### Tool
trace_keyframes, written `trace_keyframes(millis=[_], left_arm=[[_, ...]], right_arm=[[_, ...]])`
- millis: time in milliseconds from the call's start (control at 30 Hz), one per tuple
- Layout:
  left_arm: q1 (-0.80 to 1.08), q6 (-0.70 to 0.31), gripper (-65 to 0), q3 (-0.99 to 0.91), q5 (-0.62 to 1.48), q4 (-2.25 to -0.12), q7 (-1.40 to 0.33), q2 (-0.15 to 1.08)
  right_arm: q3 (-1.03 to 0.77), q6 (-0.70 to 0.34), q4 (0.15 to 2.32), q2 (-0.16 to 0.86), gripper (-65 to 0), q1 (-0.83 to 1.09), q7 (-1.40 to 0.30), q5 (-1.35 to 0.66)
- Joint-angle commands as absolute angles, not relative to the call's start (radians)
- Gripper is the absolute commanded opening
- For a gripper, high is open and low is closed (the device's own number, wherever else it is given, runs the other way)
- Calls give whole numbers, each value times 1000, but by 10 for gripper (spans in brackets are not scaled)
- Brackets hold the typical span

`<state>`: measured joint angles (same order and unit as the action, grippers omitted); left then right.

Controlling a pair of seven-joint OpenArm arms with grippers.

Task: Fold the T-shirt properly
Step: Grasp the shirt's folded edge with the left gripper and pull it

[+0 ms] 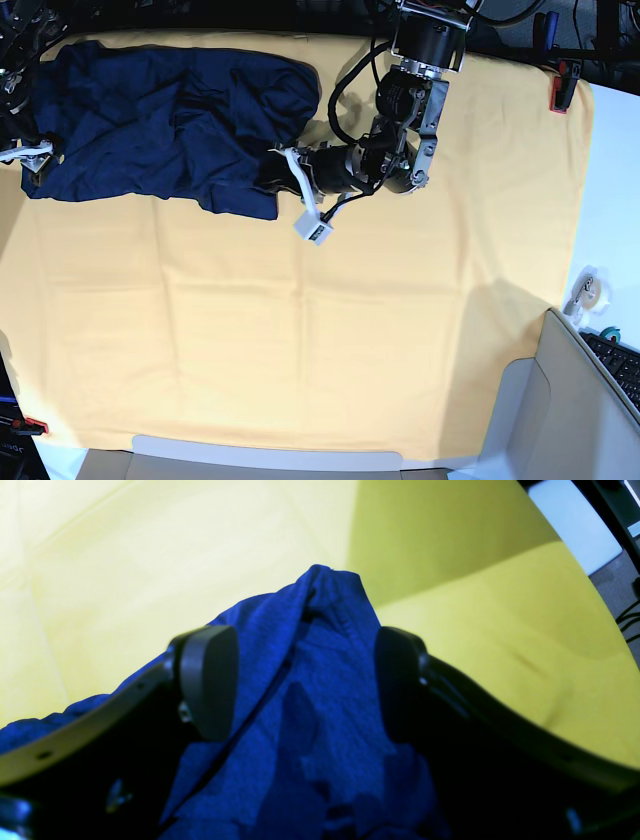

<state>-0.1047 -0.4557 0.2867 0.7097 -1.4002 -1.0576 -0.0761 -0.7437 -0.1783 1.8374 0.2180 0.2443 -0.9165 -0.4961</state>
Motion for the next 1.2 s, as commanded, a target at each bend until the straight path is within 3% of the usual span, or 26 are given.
trace_keyframes(millis=[0, 433, 633, 800, 967, 1167], left_arm=[[-119, -464, -650, 291, 731, -1423, -1044, -105], [-122, -463, -650, 495, 727, -1417, -1033, -154], [-127, -463, -650, 493, 727, -1425, -1035, -153], [-160, -458, -650, 493, 727, -1475, -1033, -68], [-160, -364, -650, 504, 727, -1477, -1009, 7], [-151, -366, -650, 504, 727, -1477, -1006, 41]], right_arm=[[-748, -182, 1853, 236, -232, 242, -892, -499], [-748, -182, 1853, 236, -232, 242, -892, -499], [-748, -182, 1853, 236, -232, 242, -892, -499], [-748, -182, 1853, 236, -232, 242, -892, -499], [-748, -182, 1853, 236, -232, 242, -892, -499], [-734, -182, 1853, 236, -232, 242, -892, -499]])
